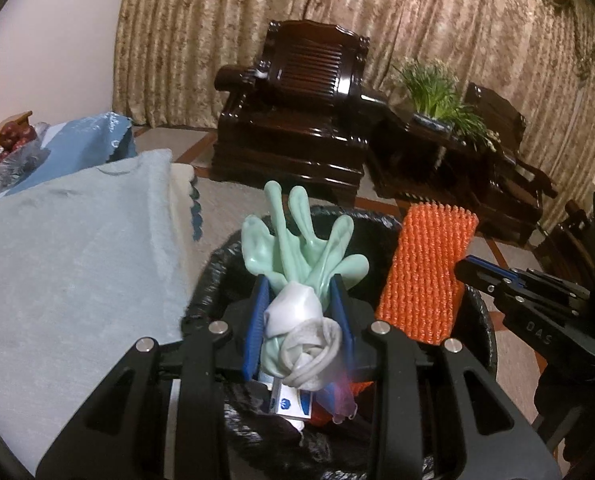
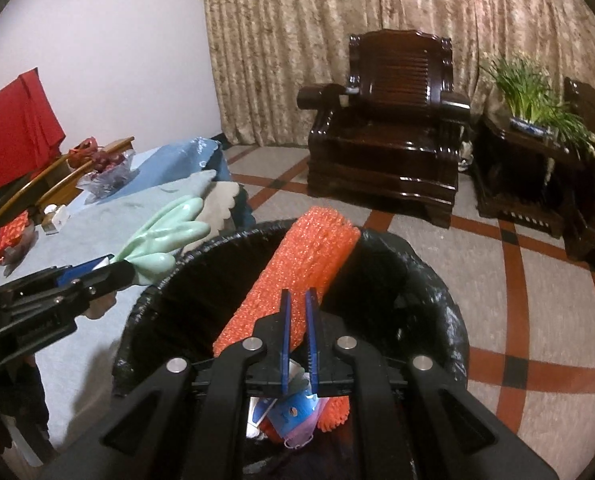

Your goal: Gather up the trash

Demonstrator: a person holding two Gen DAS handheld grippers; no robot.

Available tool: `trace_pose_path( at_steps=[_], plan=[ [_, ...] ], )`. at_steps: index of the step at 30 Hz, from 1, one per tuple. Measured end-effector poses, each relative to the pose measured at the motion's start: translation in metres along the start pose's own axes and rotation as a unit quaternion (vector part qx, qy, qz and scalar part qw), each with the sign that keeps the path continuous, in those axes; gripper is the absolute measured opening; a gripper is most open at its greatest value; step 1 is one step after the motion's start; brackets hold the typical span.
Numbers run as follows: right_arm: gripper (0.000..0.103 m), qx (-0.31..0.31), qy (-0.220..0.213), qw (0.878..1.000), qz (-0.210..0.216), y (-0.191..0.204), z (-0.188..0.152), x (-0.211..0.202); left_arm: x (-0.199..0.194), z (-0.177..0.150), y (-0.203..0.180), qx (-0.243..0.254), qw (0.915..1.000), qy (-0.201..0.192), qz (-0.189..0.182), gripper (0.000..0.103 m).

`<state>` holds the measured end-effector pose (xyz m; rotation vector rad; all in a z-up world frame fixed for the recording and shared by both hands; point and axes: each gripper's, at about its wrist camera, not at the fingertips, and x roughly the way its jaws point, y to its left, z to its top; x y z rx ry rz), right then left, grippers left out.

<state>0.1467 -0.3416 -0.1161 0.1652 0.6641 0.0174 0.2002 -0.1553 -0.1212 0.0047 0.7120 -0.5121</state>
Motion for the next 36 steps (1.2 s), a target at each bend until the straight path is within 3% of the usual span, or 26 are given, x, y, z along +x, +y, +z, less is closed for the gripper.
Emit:
trace_pose_path(
  at_steps=[5, 8, 10, 12, 14, 16, 19, 25, 36],
  plan=[
    [0.007, 0.011, 0.012, 1.000, -0.008, -0.010, -0.006, 0.005, 0.016, -0.006, -0.004, 0.002, 0.9997, 0.021, -0.013, 0.032],
    [0.012, 0.011, 0.020, 1.000, -0.018, -0.011, -0.008, 0.007, 0.017, -0.006, -0.006, 0.004, 0.9996, 0.020, -0.017, 0.042],
    [0.027, 0.014, 0.023, 0.999, -0.021, -0.014, -0.008, 0.008, 0.014, -0.001, -0.007, 0.007, 0.9998, 0.010, -0.016, 0.059],
    [0.042, 0.016, 0.022, 0.999, -0.026, -0.015, -0.009, 0.007, 0.009, 0.003, -0.009, 0.012, 0.9998, 0.000, -0.017, 0.062],
    [0.047, 0.018, 0.021, 0.999, -0.025, -0.015, -0.008, 0.006, 0.005, 0.005, -0.011, 0.014, 0.9997, -0.004, -0.019, 0.066],
    [0.073, 0.023, 0.016, 0.999, -0.028, -0.014, -0.007, 0.002, -0.001, 0.007, -0.011, 0.015, 0.9997, -0.009, -0.018, 0.072],
    [0.090, 0.028, 0.007, 0.999, -0.022, -0.012, -0.005, -0.003, -0.012, 0.010, -0.011, 0.017, 0.9995, -0.021, -0.013, 0.079],
    [0.097, 0.027, 0.006, 1.000, -0.013, -0.002, 0.002, -0.013, -0.035, 0.016, -0.004, 0.017, 0.9991, -0.039, 0.002, 0.090],
    [0.097, 0.017, -0.008, 0.999, 0.031, 0.036, 0.015, -0.048, -0.077, 0.010, 0.016, 0.007, 0.9985, -0.044, 0.033, 0.094]
  ],
)
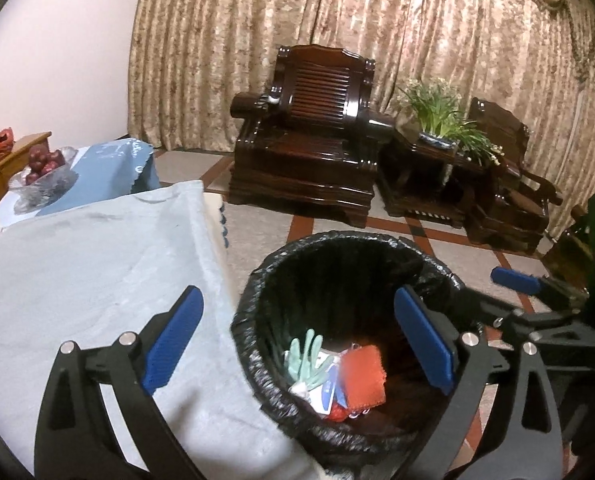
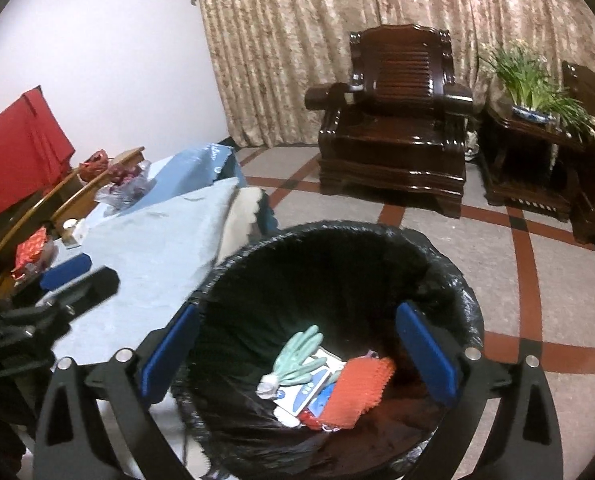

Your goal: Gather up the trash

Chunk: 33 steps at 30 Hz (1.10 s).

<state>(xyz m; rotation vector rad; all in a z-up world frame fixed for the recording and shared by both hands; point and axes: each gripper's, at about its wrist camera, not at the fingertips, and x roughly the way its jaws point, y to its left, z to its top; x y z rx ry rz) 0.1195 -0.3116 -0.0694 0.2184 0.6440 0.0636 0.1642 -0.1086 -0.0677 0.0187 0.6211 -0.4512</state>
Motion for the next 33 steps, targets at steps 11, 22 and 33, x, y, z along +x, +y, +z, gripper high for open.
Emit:
trace_pose_path(
  at_steps=[11, 22, 33],
  plan=[
    [0.097, -0.026, -0.023, 0.999, 0.017, 0.030, 0.006, -0.029, -0.041, 0.001, 0.010, -0.008, 0.9995, -0.016, 0.024, 0.094],
    [0.097, -0.038, -0.042, 0.998, 0.019, 0.045, 0.011, -0.048, -0.073, 0.007, 0.007, -0.007, 0.9983, -0.040, 0.041, 0.094],
    [0.097, -0.045, -0.050, 0.998, 0.020, 0.051, 0.014, -0.057, -0.086, 0.010, 0.002, -0.004, 0.9973, -0.052, 0.052, 0.095]
  ],
)
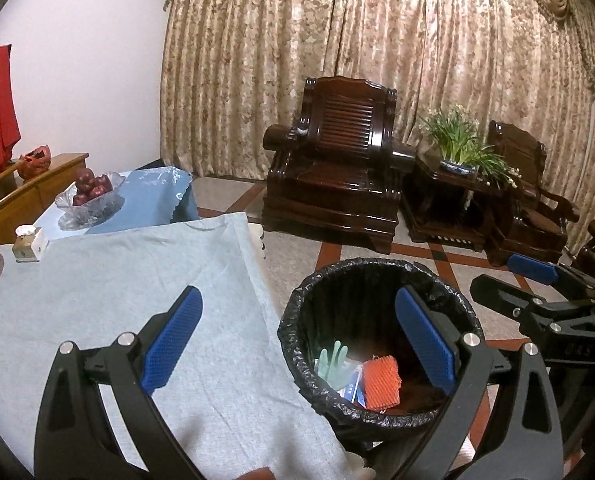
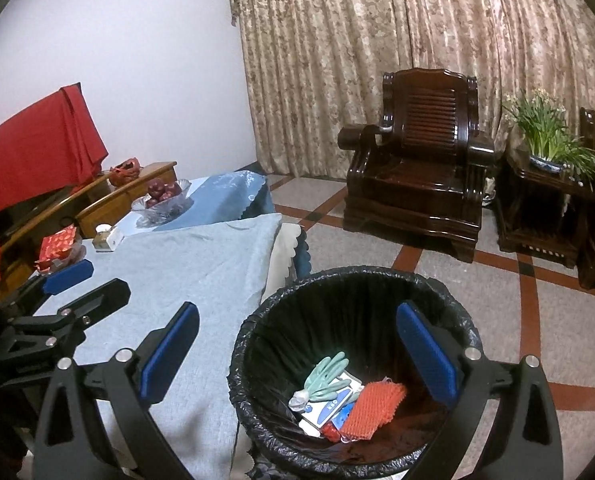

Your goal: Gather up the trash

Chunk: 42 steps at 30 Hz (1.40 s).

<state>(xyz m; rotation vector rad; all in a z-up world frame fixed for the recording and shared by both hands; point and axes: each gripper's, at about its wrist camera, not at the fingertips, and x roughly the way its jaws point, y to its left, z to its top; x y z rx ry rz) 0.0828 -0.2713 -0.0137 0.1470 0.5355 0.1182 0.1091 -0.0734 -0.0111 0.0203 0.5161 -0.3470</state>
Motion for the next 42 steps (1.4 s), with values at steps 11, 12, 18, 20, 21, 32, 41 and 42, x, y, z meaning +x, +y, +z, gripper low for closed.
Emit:
trace_pose_path(
  at_steps=[11, 12, 18, 20, 21, 32, 41, 42],
  plan=[
    [0.097, -0.009, 0.000, 1.000, 0.001, 0.0077, 0.0059, -0.0024, -0.0021, -0.0002, 0.0002, 0.003, 1.0000, -0.003, 0.002, 0.095],
    [0.097, -0.010, -0.001, 1.000, 0.002, 0.0072, 0.0062, -0.0024, -0.0019, -0.0003, 0.0005, 0.003, 1.0000, -0.003, 0.002, 0.095],
    [0.097, -0.010, -0.002, 1.000, 0.001, 0.0051, 0.0077, -0.0025, -0.0022, -0.0004, 0.0003, 0.003, 1.0000, -0.003, 0.001, 0.095],
    [0.097, -0.010, -0.002, 1.000, 0.001, 0.0038, 0.0072, -0.0033, -0.0021, -0.0003, -0.0001, 0.003, 1.0000, -0.003, 0.001, 0.095],
    [0.097, -0.010, -0.002, 1.000, 0.001, 0.0036, 0.0075, -0.0033, -0.0023, 0.0001, 0.0001, 0.004, 1.0000, -0.003, 0.001, 0.095],
    [0.097, -0.010, -0.003, 1.000, 0.001, 0.0038, 0.0073, -0.0033, -0.0028, 0.0002, -0.0001, 0.004, 1.0000, -0.003, 0.001, 0.095],
    [0.097, -0.010, -0.002, 1.000, 0.001, 0.0036, 0.0070, -0.0032, -0.0028, 0.0004, -0.0005, 0.004, 1.0000, -0.003, 0.002, 0.095],
    [0.097, -0.010, -0.002, 1.000, 0.001, 0.0039, 0.0065, -0.0030, -0.0029, 0.0004, -0.0006, 0.004, 1.0000, -0.002, 0.002, 0.095]
  ],
)
